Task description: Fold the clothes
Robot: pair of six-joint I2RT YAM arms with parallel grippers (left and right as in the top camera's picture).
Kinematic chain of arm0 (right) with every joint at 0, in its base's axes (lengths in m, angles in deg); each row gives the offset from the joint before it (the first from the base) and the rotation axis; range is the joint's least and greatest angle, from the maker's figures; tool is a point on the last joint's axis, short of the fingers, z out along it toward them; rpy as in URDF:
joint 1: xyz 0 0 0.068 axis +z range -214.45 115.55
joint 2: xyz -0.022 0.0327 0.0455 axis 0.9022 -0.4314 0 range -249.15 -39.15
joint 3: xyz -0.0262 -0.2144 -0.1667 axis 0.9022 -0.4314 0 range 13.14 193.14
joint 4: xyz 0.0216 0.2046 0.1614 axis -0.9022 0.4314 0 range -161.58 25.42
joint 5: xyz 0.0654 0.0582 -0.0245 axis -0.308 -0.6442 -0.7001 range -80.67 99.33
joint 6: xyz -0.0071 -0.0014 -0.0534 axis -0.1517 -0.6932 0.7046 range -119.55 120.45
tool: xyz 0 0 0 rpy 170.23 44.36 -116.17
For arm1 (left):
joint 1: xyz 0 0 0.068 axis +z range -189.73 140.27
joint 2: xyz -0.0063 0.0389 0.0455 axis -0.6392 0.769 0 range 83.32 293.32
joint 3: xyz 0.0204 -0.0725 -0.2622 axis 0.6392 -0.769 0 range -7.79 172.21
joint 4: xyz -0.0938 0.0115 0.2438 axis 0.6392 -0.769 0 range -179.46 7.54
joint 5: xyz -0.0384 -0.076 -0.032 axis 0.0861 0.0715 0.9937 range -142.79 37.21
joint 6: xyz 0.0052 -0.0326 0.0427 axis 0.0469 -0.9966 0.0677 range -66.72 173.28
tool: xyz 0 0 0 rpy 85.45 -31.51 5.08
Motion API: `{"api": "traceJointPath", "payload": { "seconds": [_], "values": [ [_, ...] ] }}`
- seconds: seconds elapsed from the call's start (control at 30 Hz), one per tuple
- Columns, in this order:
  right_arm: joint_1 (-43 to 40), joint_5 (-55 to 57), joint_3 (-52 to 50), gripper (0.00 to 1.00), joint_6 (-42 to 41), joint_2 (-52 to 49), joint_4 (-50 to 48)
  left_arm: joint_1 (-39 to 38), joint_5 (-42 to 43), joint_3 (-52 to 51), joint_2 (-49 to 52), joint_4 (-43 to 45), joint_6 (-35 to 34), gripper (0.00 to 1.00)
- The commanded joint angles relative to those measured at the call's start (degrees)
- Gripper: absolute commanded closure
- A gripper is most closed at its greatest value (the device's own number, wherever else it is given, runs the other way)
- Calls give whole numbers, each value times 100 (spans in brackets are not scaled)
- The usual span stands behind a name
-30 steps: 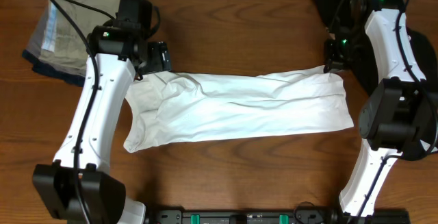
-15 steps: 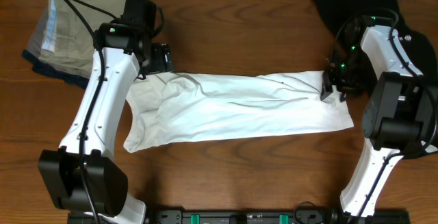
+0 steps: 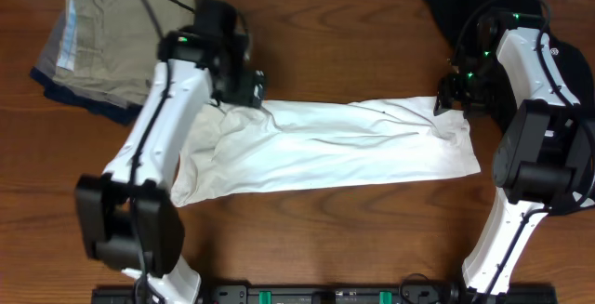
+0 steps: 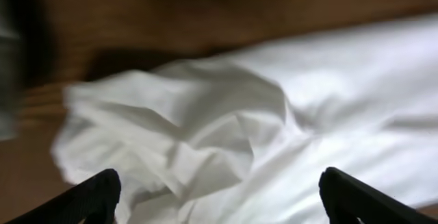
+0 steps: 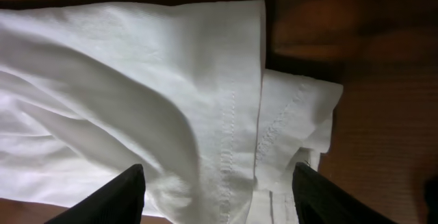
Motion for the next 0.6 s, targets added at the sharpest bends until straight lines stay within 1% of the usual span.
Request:
{"api": "traceJointPath", "payload": {
  "seconds": [0.0,0.1,0.2,0.33,0.37,0.47,0.5,0.57],
  "values": [
    [-11,-96,101,33,98,9,-9,-85,269,-273,240,-61,872,11],
    [-15,-96,101,34,96,9,-37,-98,269,-437,326,-46,946,16],
    [-15,-96,101,34,96,9,-68,-92,267,-656,332,162,966,19],
    [-15,-101,101,34,92,9,-114,-98,291,-911,332,396,962,30],
    [-15,-101,101,34,92,9,-116,-98,289,-962,332,424,962,37],
    [-15,-101,101,34,92,9,-116,-98,289,-981,332,468,962,62],
    [-15,-101,101,34,92,9,-116,-98,289,-981,332,498,960,68],
    [-15,-101,101,34,92,9,-111,-98,289,-981,332,540,916,74]
  ]
}}
